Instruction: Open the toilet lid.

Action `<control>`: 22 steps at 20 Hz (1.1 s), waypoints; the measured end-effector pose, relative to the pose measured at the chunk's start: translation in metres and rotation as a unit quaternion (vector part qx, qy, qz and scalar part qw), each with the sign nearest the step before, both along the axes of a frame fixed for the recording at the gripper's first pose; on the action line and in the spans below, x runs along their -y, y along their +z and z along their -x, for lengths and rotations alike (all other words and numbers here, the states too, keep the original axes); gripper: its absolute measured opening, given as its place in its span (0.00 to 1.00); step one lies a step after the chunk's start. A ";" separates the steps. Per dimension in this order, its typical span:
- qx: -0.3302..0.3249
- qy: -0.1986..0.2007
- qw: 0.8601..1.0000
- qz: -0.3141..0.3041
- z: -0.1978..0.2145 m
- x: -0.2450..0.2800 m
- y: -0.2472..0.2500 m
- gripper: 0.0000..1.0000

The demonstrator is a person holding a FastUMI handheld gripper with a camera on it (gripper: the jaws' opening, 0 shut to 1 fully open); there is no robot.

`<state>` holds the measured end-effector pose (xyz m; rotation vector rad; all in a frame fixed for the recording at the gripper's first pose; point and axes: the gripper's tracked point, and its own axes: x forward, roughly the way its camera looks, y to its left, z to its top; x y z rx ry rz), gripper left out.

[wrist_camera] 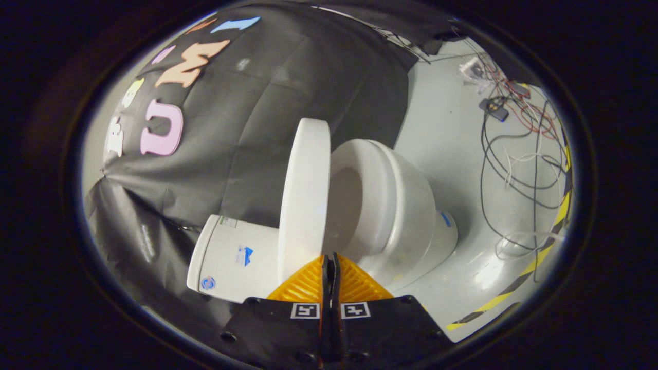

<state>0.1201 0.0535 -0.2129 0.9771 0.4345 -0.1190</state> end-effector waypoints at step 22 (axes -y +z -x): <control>0.047 0.026 0.986 0.159 -0.021 -0.064 0.118 0.01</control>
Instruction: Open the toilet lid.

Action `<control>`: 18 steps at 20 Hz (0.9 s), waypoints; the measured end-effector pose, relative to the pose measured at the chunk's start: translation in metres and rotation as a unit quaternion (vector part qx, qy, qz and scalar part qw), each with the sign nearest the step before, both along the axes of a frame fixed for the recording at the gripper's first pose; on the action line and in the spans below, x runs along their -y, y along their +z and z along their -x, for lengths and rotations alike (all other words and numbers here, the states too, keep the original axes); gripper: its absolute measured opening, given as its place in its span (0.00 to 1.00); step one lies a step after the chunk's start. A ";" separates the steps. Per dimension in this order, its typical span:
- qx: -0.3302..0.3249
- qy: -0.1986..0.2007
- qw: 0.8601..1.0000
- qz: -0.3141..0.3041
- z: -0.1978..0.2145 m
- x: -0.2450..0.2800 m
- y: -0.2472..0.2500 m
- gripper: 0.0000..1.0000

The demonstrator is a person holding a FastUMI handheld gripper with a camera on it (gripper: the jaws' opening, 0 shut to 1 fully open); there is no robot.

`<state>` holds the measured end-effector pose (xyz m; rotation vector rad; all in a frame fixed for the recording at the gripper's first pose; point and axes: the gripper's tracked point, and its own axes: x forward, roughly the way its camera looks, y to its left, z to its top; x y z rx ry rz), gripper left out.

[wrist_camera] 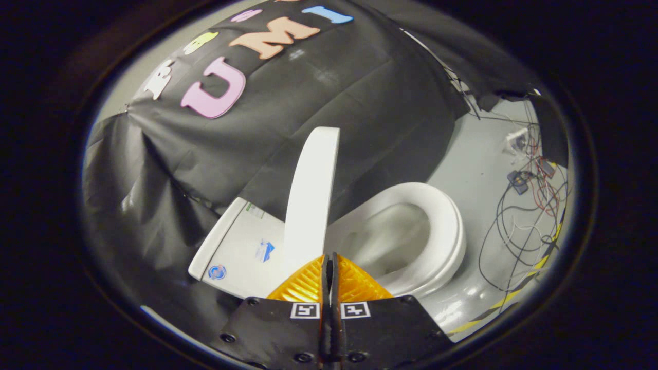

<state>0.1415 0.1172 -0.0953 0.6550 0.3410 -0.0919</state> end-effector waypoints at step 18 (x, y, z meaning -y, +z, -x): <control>0.015 0.039 0.996 0.081 -0.024 -0.058 0.056 0.01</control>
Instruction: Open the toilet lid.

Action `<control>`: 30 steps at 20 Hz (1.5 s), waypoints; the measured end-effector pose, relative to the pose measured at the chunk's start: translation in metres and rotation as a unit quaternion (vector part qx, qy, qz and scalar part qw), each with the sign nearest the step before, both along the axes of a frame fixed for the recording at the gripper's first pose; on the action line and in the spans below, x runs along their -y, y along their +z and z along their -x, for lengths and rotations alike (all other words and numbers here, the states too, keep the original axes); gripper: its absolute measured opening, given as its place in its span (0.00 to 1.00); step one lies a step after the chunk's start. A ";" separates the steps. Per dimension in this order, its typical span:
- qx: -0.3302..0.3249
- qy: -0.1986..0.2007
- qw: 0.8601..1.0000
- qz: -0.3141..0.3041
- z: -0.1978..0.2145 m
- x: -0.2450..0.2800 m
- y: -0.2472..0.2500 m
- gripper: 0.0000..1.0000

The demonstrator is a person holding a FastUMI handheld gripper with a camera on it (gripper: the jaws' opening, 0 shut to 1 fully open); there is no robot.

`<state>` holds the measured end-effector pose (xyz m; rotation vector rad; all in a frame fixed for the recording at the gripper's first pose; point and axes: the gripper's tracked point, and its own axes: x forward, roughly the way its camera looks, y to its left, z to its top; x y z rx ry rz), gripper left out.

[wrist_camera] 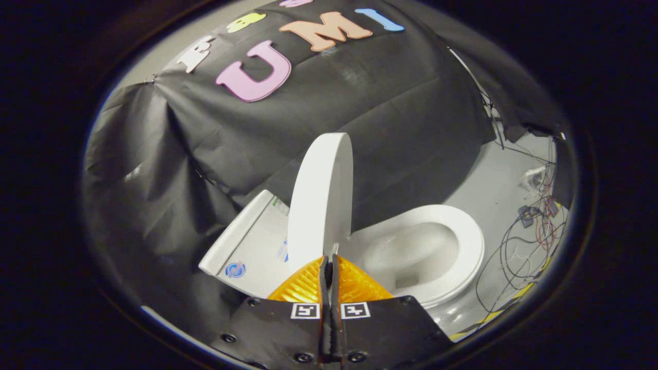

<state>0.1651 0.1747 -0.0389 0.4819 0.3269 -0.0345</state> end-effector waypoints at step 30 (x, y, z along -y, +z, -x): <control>-0.004 0.052 0.989 0.136 -0.038 -0.115 0.035 0.01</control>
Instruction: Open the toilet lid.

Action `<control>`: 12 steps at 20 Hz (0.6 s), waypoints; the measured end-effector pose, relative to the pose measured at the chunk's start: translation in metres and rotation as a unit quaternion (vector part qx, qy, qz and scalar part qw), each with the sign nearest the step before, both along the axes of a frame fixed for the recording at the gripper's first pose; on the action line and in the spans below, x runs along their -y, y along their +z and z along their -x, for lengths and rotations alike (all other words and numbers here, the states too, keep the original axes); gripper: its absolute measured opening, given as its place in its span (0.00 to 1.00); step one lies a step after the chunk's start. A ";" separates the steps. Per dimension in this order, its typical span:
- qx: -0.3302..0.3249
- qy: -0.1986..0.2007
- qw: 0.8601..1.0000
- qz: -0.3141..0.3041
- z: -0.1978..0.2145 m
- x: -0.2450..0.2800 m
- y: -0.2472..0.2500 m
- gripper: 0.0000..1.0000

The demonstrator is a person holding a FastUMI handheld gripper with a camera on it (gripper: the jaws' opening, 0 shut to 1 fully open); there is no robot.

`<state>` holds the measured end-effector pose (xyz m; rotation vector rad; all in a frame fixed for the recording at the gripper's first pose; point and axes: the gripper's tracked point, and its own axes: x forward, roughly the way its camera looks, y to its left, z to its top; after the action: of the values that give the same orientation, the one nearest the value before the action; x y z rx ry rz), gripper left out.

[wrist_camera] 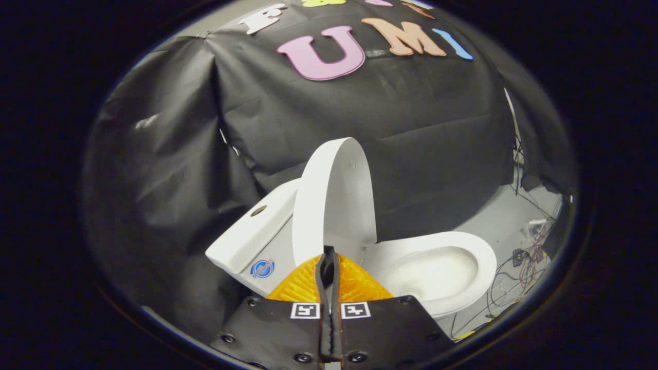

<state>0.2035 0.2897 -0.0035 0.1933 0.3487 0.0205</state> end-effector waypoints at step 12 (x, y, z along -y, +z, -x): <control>-0.002 0.031 0.997 0.067 -0.019 -0.061 -0.001 0.01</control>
<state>0.2222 0.3509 -0.0049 0.0488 0.3593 0.0582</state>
